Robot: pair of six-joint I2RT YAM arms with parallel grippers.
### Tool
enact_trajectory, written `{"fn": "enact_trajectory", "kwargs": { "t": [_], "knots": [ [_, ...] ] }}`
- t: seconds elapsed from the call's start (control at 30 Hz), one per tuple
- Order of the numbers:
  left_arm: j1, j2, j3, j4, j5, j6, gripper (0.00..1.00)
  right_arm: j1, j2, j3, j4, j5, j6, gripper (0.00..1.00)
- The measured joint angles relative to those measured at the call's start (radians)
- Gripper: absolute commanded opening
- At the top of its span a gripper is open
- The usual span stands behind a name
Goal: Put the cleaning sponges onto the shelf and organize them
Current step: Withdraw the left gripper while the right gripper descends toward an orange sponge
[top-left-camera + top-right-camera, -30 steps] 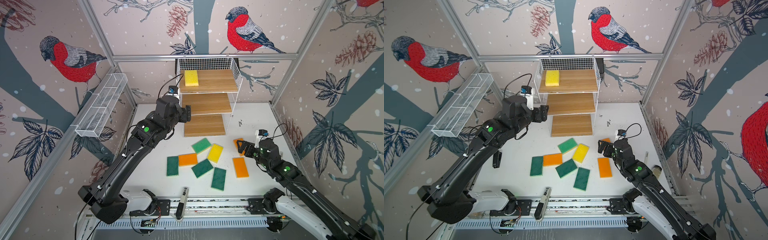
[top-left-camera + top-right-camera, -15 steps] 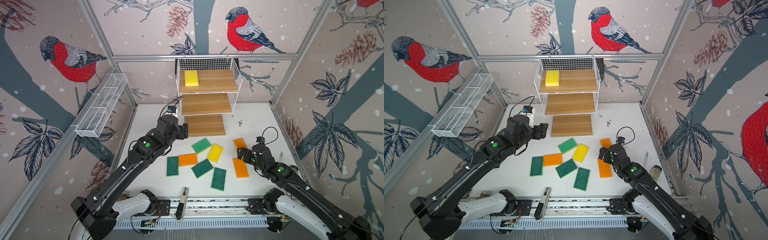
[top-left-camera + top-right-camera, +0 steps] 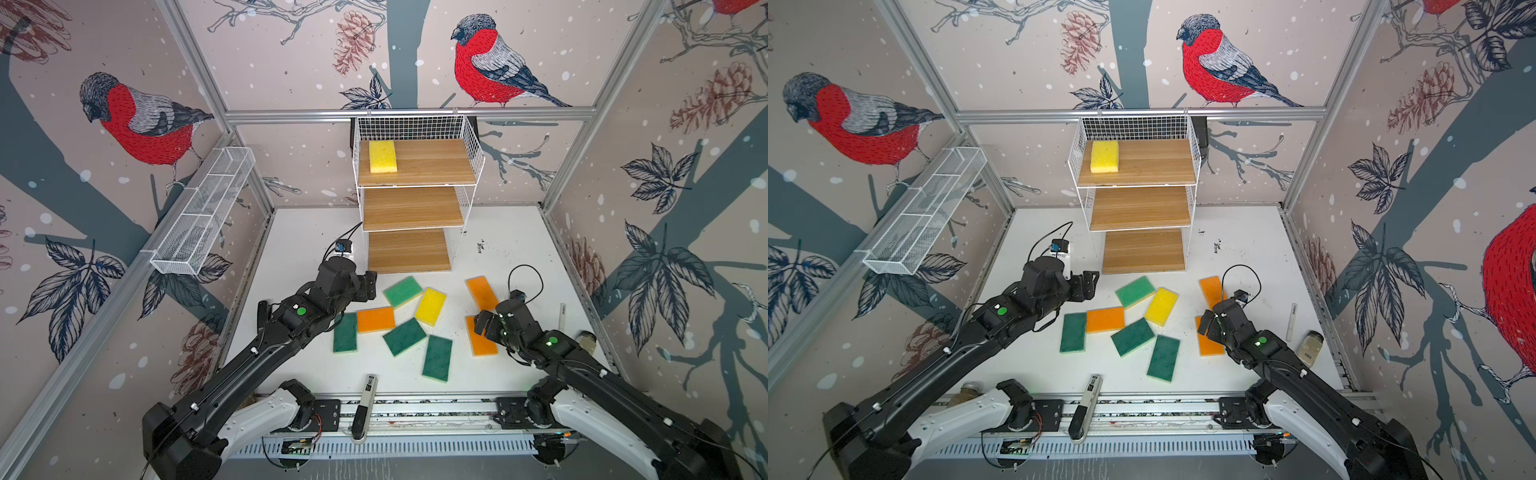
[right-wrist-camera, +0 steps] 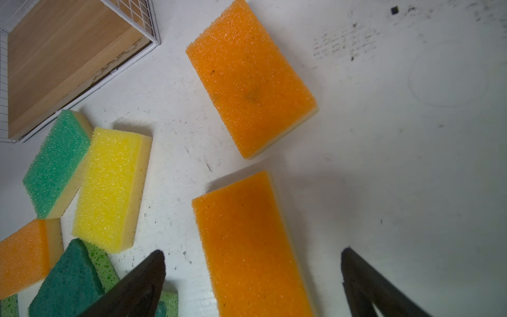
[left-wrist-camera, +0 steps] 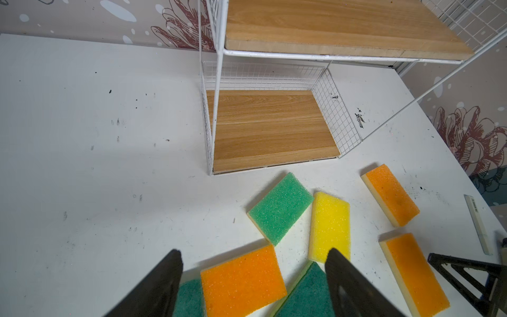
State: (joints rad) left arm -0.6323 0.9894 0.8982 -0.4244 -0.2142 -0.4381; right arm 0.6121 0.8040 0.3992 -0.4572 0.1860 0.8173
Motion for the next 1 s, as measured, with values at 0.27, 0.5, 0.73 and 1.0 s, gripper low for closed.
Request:
{"fn": "enact_trajectory", "kwargs": {
  "t": [0.27, 0.5, 0.73, 1.0],
  "knots": [
    [0.013, -0.012, -0.047, 0.023, 0.002, -0.003, 0.82, 0.051, 0.08, 0.001, -0.002, -0.003, 0.022, 1.0],
    [0.039, -0.032, -0.074, 0.028, 0.011, -0.006, 0.82, 0.121, 0.142, 0.006, 0.004, -0.001, 0.048, 1.0],
    [0.043, -0.035, -0.082, 0.03, 0.029, -0.008, 0.82, 0.204, 0.153, 0.012, 0.004, 0.023, 0.085, 1.0],
    [0.045, -0.058, -0.086, 0.03, 0.031, -0.011, 0.82, 0.292, 0.211, 0.023, 0.0, 0.061, 0.142, 1.0]
  ]
}}
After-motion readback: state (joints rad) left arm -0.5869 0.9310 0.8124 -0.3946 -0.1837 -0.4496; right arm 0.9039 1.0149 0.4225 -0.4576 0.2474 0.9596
